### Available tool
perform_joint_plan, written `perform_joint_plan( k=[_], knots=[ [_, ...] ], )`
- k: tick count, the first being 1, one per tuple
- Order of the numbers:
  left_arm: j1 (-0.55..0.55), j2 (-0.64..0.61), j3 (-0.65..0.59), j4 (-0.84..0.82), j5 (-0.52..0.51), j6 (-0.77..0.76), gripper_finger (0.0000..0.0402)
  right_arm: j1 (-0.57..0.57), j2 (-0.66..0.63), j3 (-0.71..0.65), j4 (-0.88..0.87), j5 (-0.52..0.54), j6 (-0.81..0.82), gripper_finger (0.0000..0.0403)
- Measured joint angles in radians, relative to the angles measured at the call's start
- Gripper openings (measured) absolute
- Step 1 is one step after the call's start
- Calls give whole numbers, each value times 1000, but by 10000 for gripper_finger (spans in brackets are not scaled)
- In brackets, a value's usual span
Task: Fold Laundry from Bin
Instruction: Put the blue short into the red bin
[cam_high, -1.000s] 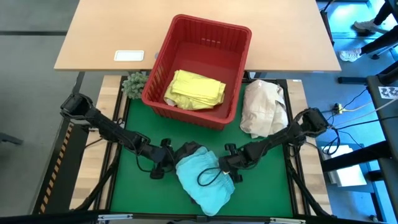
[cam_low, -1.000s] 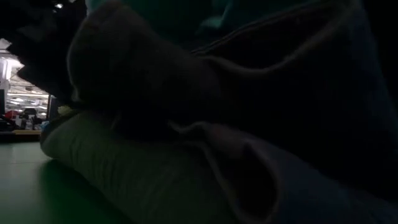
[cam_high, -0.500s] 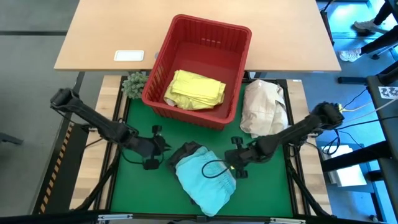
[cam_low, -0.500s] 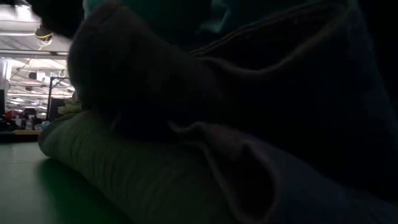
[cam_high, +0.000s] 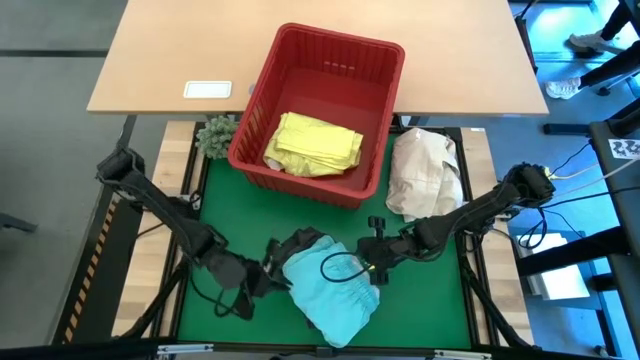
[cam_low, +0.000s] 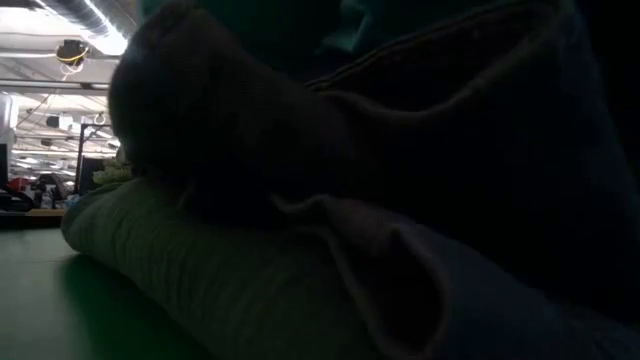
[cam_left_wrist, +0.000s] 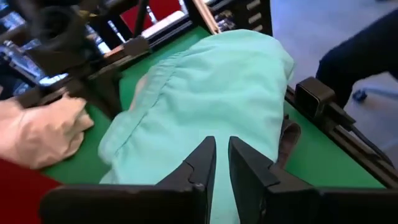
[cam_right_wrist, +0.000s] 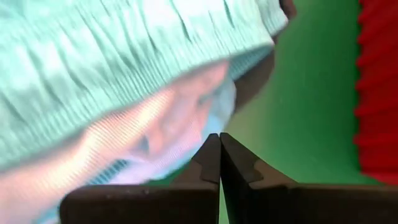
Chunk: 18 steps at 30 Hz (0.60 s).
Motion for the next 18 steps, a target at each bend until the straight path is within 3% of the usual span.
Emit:
perform_joint_plan(
  k=[7,18],
  knots=[
    [-33,199,155,-64,-4,146,68,0,0,0,58,2,-3,1],
    [-58,350,275,-142,-50,227,216,0,4,0,102,29,0,1]
  ],
)
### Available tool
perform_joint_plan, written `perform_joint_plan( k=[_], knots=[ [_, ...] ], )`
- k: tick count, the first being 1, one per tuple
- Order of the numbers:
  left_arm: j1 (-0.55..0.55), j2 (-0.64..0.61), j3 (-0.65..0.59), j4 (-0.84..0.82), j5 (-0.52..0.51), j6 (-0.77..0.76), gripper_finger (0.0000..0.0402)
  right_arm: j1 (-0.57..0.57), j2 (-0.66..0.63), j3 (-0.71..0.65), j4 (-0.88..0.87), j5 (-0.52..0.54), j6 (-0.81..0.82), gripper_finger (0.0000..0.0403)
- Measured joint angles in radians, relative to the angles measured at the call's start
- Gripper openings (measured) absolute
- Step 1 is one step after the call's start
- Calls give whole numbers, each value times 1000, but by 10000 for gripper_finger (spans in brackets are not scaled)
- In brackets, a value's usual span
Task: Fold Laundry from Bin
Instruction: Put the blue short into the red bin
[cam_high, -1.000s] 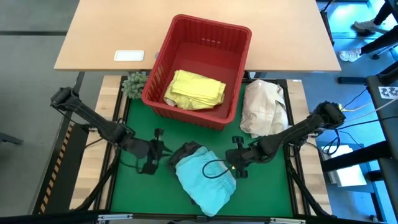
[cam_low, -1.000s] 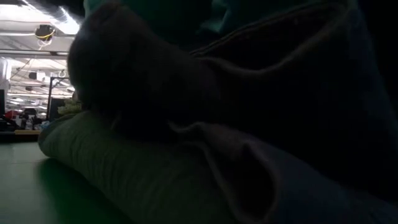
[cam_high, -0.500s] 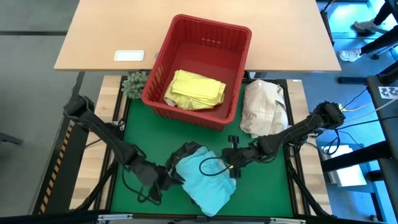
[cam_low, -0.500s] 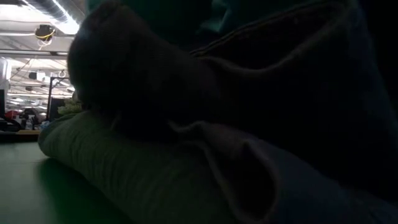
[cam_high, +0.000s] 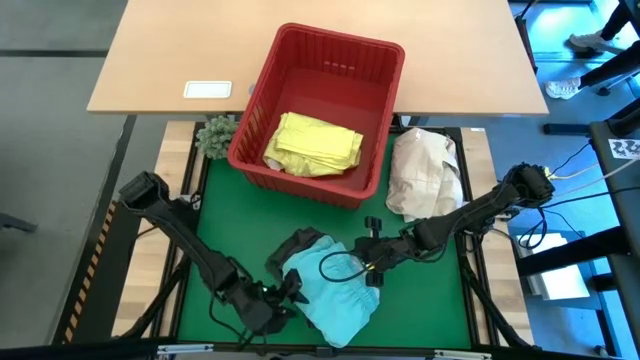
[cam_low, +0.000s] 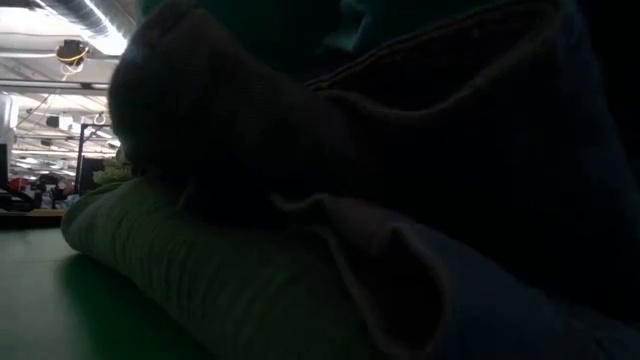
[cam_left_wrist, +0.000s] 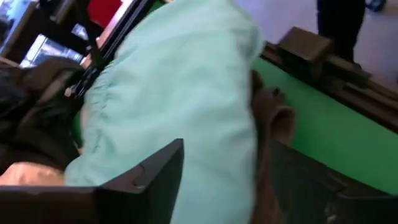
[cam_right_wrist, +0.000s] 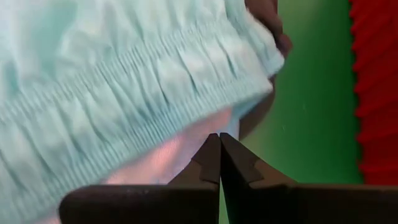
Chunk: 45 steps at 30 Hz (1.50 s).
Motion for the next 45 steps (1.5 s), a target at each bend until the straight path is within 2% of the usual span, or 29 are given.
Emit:
perform_joint_plan(
  k=[4,9,13,16,23,31,34,38,42,45],
  knots=[
    [-30,22,4,-4,-13,33,255,0,0,0,48,0,0,1],
    [-49,55,4,31,-191,90,291,0,0,0,87,1,0,1],
    [-26,92,4,45,-221,121,311,0,14,0,102,0,0,1],
    [-6,115,4,50,-232,128,316,0,36,1,122,0,0,1],
    [35,119,4,149,-340,204,309,0,124,1,182,-47,4,1],
    [94,119,4,167,-285,217,306,-1,179,0,271,-82,0,1],
    [108,119,4,166,-269,217,291,-1,179,0,274,-85,-7,1],
    [128,119,4,166,-221,216,246,-1,179,0,274,-88,-26,1],
    [142,119,4,167,-219,233,172,-1,179,0,274,-88,-37,1],
    [144,119,4,169,-229,263,101,-1,175,0,271,-89,-52,1]
  ],
)
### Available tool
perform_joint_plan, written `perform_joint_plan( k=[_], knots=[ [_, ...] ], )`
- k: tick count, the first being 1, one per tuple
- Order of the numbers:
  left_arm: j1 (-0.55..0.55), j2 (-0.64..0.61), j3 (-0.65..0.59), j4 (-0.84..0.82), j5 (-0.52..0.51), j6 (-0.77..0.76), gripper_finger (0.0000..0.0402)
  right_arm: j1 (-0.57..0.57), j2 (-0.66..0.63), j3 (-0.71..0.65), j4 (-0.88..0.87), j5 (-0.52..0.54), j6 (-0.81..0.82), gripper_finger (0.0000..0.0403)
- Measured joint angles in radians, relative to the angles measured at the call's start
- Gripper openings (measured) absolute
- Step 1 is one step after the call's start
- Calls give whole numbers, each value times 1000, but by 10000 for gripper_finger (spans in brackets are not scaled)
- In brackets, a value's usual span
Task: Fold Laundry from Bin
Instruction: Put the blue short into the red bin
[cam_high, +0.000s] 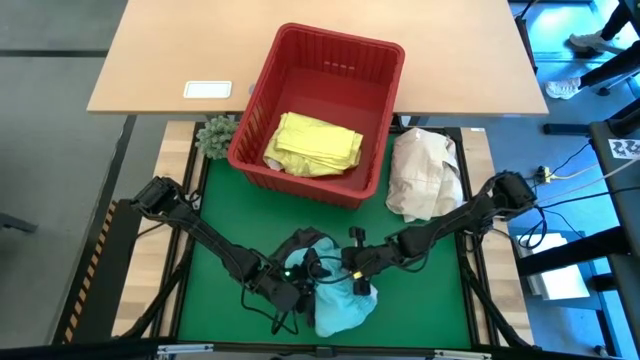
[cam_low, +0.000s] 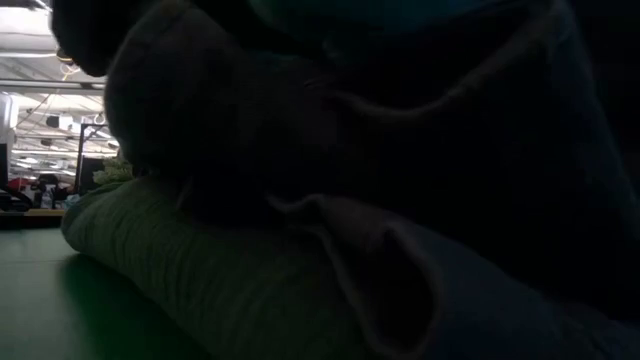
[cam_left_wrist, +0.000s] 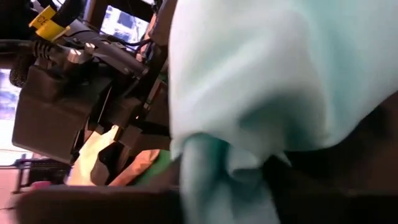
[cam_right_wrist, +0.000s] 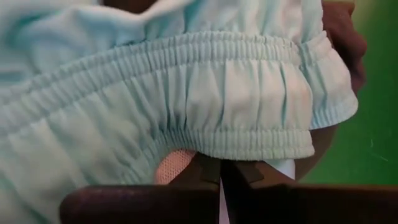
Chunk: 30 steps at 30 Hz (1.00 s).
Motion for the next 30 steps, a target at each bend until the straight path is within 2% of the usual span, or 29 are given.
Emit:
perform_joint_plan(
  k=[2,4,13,24,27,30],
  knots=[
    [-2,0,0,7,-26,22,45,0,-16,0,-6,0,-1,1],
    [-6,-8,0,13,-62,48,18,0,-43,0,-11,0,-3,1],
    [-20,-20,101,14,-200,125,15,2,-249,0,-97,100,-3,1],
    [-31,-26,299,6,-435,393,14,2,-469,0,-132,187,-51,1],
    [-28,-42,340,4,-519,495,14,2,-514,0,-134,207,-67,1],
    [-12,-85,370,5,-561,566,14,2,-558,1,-134,236,-99,1]
  ],
)
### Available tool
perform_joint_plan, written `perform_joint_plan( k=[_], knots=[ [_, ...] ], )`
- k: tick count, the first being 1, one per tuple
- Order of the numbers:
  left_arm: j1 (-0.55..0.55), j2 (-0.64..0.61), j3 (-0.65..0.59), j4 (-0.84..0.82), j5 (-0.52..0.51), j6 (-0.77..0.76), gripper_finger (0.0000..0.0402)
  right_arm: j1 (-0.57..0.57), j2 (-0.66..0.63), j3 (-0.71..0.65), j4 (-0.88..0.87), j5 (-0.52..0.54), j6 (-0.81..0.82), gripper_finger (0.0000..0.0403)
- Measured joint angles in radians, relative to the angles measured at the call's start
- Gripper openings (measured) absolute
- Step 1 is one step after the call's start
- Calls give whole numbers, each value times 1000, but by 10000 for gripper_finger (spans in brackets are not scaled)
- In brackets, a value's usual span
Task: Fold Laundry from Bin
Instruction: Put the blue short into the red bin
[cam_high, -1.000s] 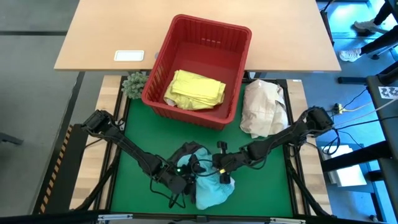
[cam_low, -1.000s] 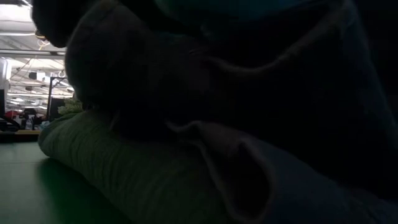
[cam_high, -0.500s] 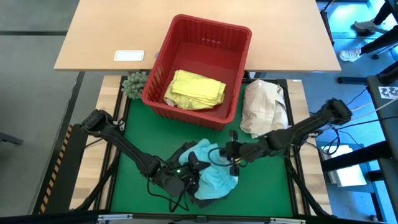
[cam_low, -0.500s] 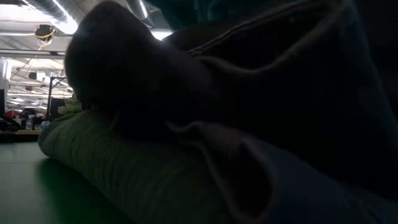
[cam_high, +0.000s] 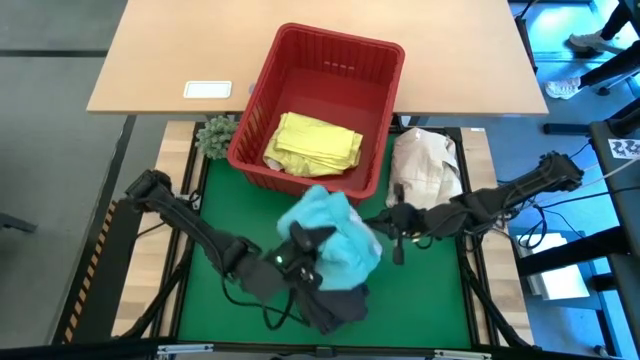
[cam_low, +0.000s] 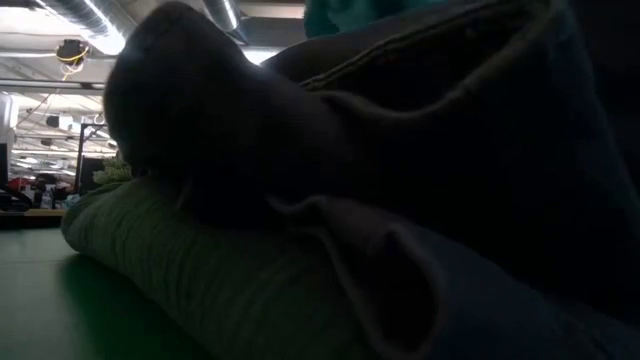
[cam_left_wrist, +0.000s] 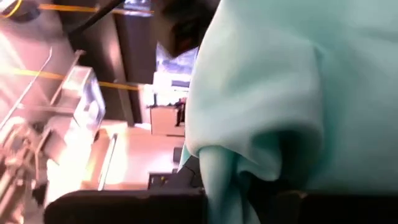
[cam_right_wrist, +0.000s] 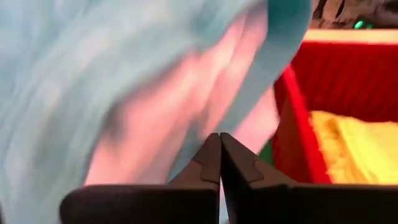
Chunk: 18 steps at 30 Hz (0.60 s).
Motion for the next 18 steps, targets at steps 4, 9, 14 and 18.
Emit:
perform_joint_plan(
  k=[4,9,14,18],
  knots=[
    [47,-87,20,0,1,20,14,0,-51,0,0,11,-58,1],
    [168,-223,26,8,55,36,14,0,-93,0,2,11,-111,1],
    [391,-330,28,7,264,-6,14,0,-88,0,0,6,-143,1],
    [598,-348,28,-13,446,-70,14,0,-83,0,-7,0,-167,1]
  ],
)
